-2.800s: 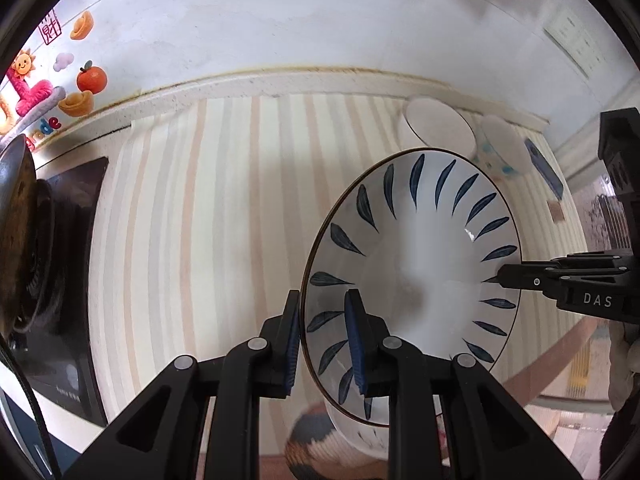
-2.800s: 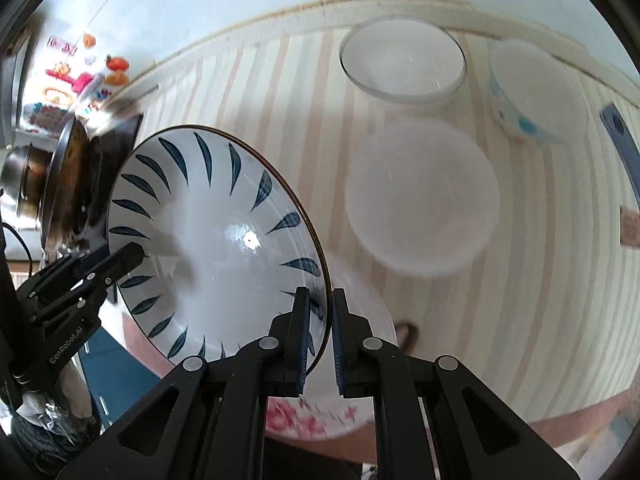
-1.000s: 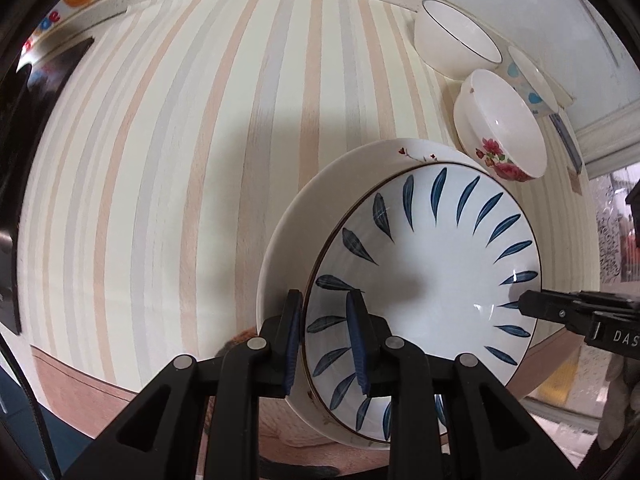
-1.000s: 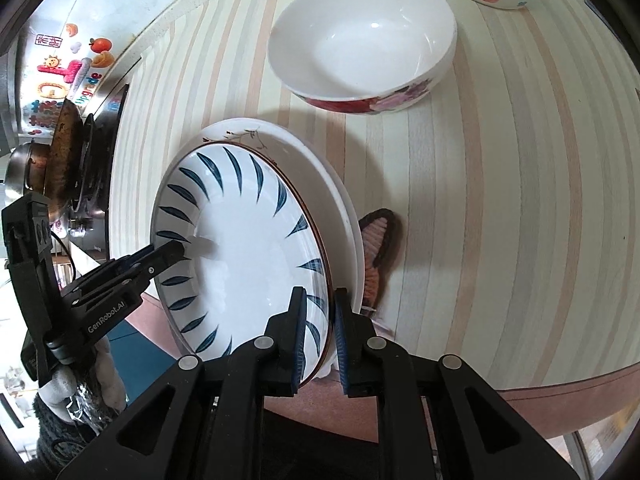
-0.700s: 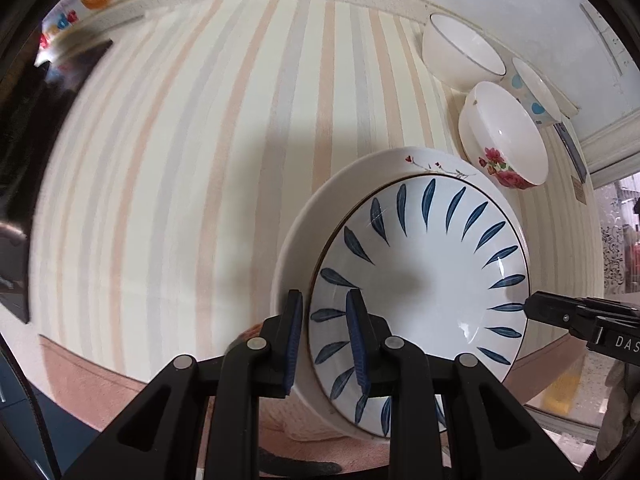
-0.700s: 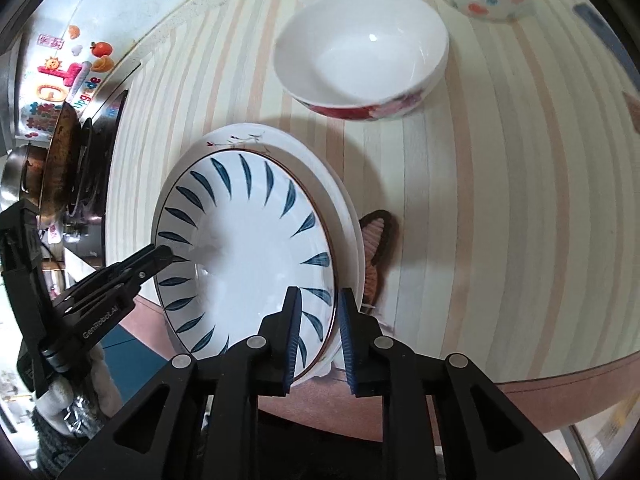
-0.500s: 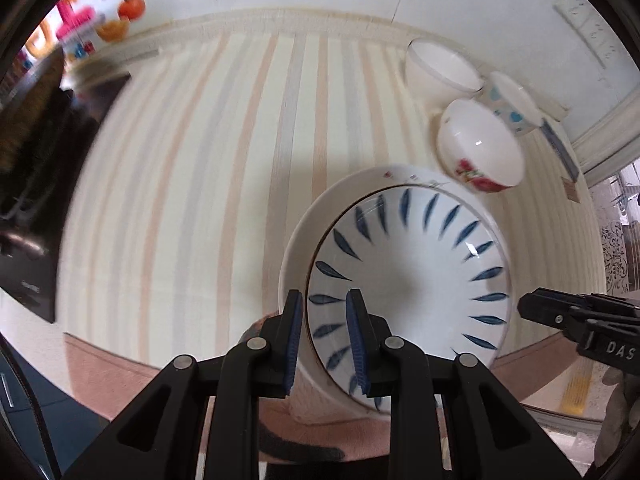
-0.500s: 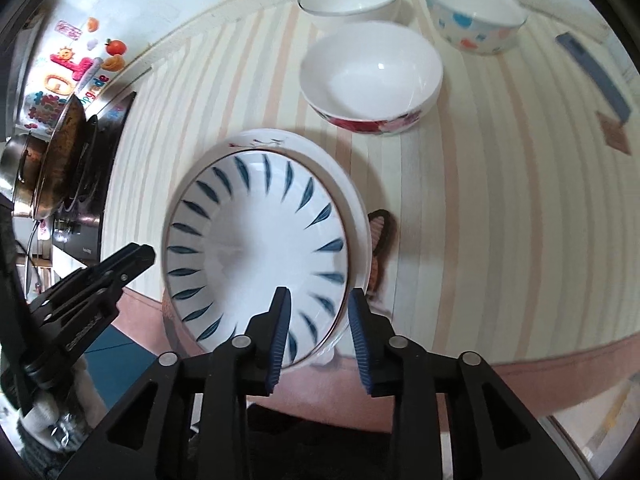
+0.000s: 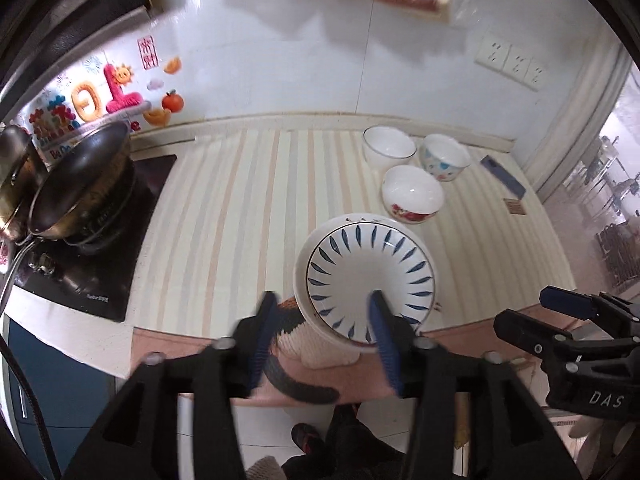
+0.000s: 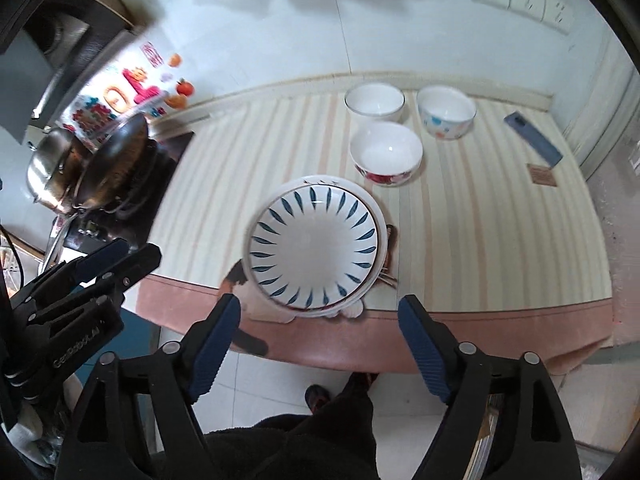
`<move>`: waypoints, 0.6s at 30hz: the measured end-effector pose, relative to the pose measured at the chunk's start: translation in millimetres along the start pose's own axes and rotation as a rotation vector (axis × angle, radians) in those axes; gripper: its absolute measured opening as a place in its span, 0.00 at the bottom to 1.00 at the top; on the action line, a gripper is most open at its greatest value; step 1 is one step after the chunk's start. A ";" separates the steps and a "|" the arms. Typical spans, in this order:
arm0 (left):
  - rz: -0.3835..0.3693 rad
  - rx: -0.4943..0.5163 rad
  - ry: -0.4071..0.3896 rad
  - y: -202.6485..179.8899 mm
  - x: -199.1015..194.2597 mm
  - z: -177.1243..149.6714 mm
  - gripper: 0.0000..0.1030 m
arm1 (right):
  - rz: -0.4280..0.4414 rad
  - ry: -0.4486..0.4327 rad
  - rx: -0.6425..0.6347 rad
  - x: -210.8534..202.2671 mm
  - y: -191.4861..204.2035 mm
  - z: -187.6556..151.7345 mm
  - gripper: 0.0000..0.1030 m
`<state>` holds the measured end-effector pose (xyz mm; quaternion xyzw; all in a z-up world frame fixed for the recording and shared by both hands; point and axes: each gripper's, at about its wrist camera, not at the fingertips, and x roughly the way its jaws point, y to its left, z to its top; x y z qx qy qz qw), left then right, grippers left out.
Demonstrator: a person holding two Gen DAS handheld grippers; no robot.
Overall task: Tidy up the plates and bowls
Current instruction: 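Open both grippers and pull them back from the plate stack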
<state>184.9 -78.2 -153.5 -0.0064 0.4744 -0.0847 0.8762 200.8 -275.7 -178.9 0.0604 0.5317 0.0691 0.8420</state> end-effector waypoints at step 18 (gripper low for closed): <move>-0.040 -0.008 -0.077 12.1 -80.1 -47.3 0.60 | -0.037 -0.114 0.037 -93.0 32.3 -75.3 0.88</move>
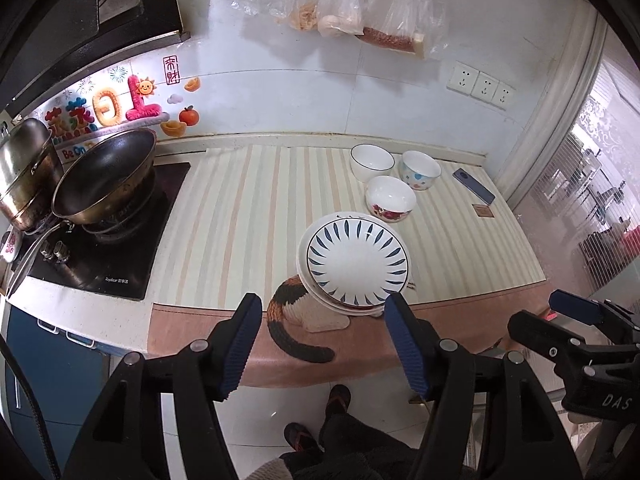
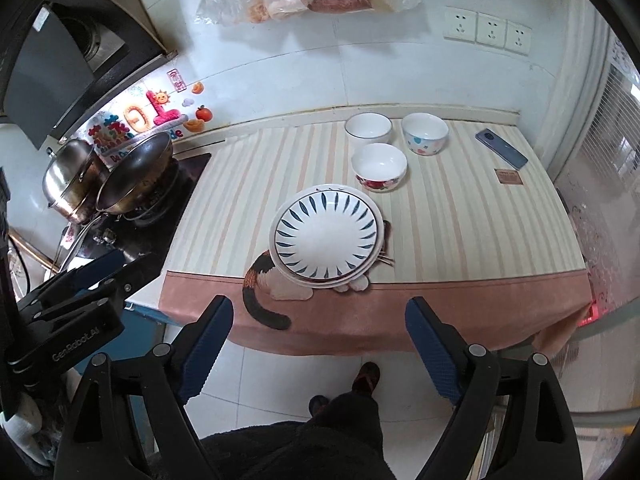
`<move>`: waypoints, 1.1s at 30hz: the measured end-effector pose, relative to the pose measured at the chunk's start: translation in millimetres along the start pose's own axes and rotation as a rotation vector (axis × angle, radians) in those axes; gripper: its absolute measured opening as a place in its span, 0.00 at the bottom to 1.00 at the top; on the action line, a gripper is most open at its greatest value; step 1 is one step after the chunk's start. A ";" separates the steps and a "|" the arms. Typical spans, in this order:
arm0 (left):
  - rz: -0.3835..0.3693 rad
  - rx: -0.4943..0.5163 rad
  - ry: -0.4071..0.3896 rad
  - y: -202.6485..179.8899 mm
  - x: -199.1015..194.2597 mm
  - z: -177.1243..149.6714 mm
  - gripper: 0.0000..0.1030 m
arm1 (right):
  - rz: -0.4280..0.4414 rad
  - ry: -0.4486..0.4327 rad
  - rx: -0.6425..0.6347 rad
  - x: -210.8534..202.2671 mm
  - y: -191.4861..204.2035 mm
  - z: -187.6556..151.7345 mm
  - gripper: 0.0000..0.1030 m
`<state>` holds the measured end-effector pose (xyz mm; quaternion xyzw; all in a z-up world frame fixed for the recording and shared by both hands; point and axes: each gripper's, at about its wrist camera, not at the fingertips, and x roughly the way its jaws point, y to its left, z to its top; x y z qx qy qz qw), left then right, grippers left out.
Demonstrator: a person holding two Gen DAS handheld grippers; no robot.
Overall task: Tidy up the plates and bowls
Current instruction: 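Open both grippers and pull them back from the plate stack, then reach both grippers to the pink-flower bowl and grip its rim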
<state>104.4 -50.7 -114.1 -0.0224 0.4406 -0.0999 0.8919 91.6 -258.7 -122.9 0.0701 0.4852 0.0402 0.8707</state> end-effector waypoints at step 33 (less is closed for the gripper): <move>0.040 -0.141 0.363 -82.5 360.7 169.3 0.41 | 0.220 0.342 0.132 347.6 -208.9 232.8 0.79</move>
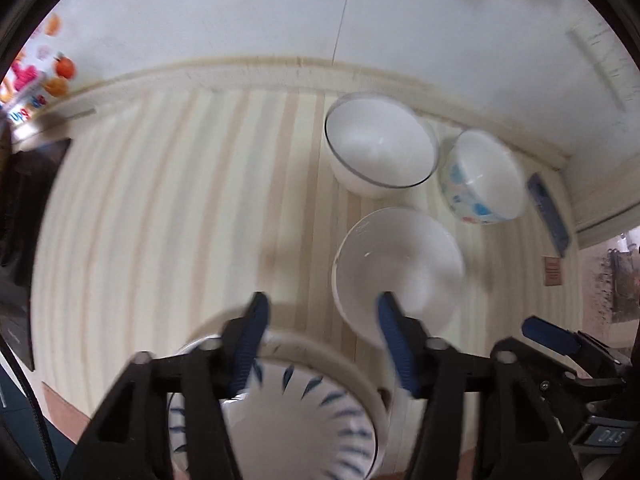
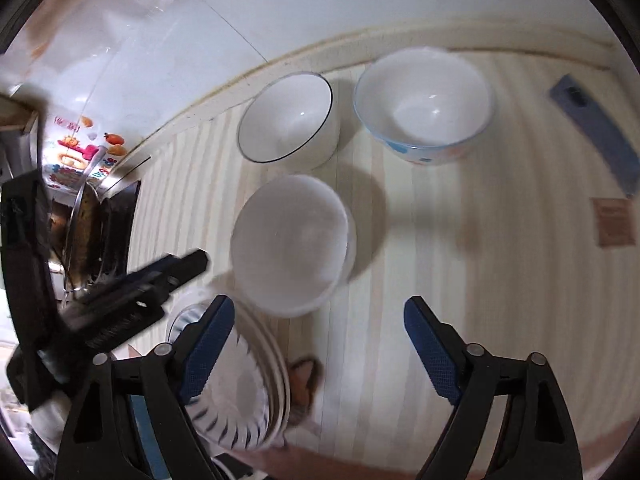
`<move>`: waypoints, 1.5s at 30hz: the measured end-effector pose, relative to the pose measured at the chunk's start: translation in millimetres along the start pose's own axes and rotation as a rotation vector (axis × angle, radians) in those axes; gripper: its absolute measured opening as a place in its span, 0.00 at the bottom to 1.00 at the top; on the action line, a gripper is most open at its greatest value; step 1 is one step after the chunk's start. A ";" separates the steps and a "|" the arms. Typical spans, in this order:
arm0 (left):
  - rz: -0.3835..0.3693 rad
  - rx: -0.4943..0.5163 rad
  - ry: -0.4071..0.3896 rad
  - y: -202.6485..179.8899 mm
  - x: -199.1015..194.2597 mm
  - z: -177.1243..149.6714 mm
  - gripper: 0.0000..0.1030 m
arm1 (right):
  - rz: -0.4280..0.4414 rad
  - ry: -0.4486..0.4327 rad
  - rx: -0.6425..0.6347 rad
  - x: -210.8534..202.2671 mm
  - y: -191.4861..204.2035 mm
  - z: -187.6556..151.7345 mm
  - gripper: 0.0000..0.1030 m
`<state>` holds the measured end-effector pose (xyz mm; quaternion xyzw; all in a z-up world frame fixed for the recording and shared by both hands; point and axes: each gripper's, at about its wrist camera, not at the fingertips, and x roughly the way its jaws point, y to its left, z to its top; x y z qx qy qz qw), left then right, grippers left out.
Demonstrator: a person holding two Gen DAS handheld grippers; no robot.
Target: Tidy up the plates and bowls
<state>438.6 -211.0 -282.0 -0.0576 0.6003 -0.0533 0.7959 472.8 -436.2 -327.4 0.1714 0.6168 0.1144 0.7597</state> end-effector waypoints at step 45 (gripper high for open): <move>-0.087 0.317 0.089 -141.8 26.0 -106.1 0.18 | -0.053 0.003 0.171 -42.3 -119.0 -130.6 0.19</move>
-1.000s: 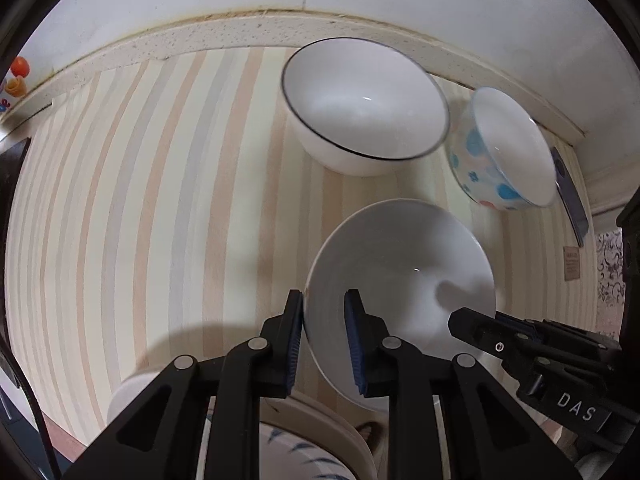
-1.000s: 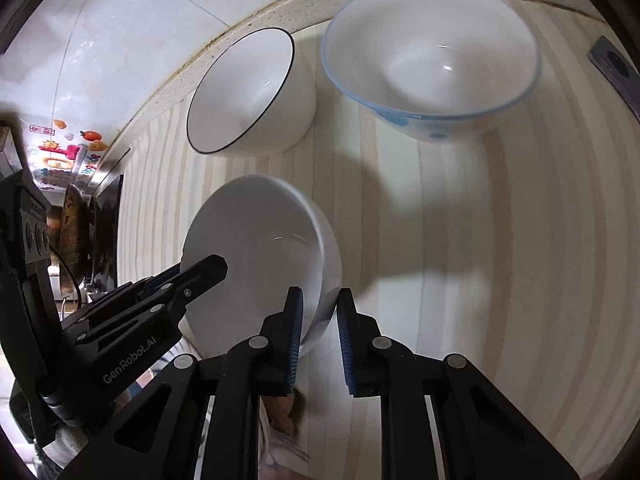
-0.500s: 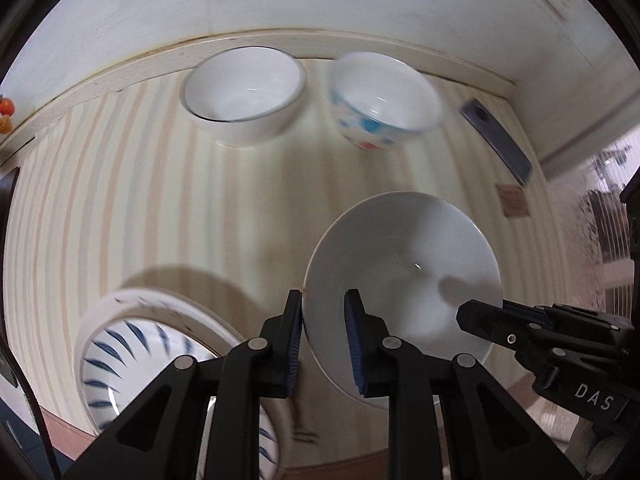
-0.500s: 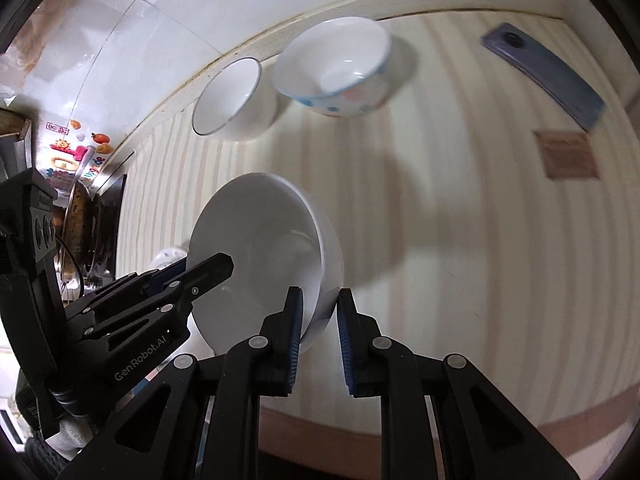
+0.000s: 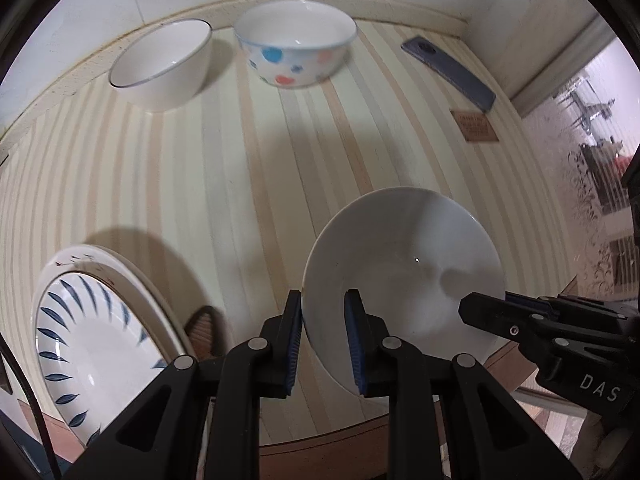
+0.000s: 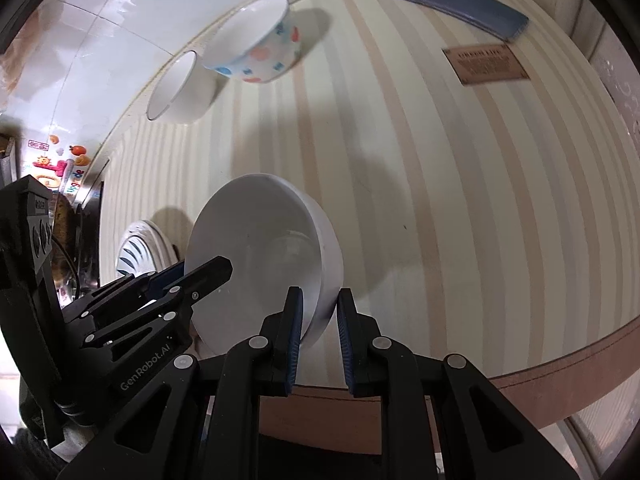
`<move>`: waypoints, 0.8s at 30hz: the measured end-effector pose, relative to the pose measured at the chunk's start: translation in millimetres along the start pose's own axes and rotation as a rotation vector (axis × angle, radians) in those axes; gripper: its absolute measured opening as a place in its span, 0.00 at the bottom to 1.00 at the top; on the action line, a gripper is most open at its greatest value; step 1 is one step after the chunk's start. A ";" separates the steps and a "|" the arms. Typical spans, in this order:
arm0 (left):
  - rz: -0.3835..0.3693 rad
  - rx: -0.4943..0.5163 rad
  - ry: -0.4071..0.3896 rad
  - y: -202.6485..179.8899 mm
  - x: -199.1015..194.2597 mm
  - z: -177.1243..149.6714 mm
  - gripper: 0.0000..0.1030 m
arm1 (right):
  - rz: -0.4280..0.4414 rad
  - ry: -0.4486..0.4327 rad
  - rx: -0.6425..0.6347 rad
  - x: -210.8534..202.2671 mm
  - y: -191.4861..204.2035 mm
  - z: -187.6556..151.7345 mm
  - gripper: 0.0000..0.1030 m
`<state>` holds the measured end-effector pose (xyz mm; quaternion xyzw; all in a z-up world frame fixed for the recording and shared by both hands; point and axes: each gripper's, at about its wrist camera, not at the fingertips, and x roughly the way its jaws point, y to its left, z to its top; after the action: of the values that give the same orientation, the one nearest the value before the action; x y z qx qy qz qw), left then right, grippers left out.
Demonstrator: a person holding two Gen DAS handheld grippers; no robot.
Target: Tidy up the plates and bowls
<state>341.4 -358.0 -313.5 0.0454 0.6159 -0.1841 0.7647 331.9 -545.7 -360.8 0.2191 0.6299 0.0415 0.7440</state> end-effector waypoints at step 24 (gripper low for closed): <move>0.003 -0.133 -0.161 66.5 -84.5 41.1 0.27 | 0.126 -0.016 0.074 -50.3 6.0 58.6 0.49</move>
<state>387.2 -289.4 -233.3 -0.0196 0.5634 -0.1445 0.8132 378.9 -573.4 -305.8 0.2859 0.6098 0.0632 0.7364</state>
